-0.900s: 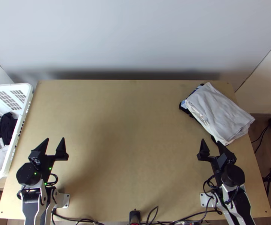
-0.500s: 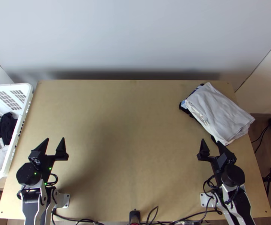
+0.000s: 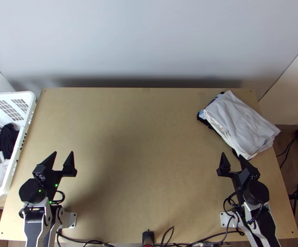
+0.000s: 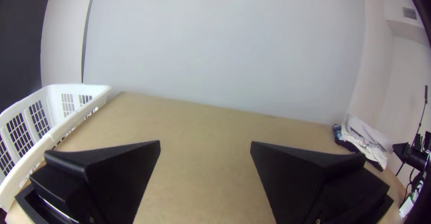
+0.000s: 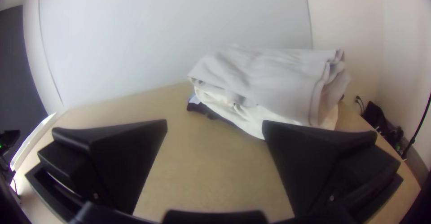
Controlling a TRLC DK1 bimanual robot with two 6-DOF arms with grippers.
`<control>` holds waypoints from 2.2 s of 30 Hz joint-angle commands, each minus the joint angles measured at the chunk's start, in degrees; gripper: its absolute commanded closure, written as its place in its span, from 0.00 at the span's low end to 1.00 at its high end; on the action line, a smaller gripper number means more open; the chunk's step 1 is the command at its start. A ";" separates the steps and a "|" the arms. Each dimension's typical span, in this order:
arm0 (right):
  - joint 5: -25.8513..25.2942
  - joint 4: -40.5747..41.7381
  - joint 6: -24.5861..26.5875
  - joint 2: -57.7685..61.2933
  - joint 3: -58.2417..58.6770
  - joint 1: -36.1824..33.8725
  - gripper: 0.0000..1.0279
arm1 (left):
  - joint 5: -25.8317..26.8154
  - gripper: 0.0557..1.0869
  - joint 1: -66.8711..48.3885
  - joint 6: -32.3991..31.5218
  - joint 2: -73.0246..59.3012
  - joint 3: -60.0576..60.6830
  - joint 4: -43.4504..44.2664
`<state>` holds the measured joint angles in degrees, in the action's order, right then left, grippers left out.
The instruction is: Fold the t-shirt
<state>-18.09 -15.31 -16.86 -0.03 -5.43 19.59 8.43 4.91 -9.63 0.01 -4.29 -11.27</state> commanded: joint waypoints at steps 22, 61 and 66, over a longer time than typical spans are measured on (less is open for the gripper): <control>-0.02 -1.83 -6.16 -0.06 -0.02 3.70 0.05 | -3.42 0.05 -1.22 -1.01 -0.01 -0.19 0.19; -0.11 0.55 -4.41 -0.06 -0.11 0.80 0.05 | -7.02 0.05 20.23 -8.21 -57.93 -61.71 -19.93; -0.11 0.98 -3.62 -0.06 -0.19 0.53 0.05 | -7.02 0.05 23.13 -8.39 -64.00 -61.71 -19.41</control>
<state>-18.11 -15.14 -21.47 -0.10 -5.54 20.53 1.28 22.46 -17.85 -54.98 -62.67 -30.72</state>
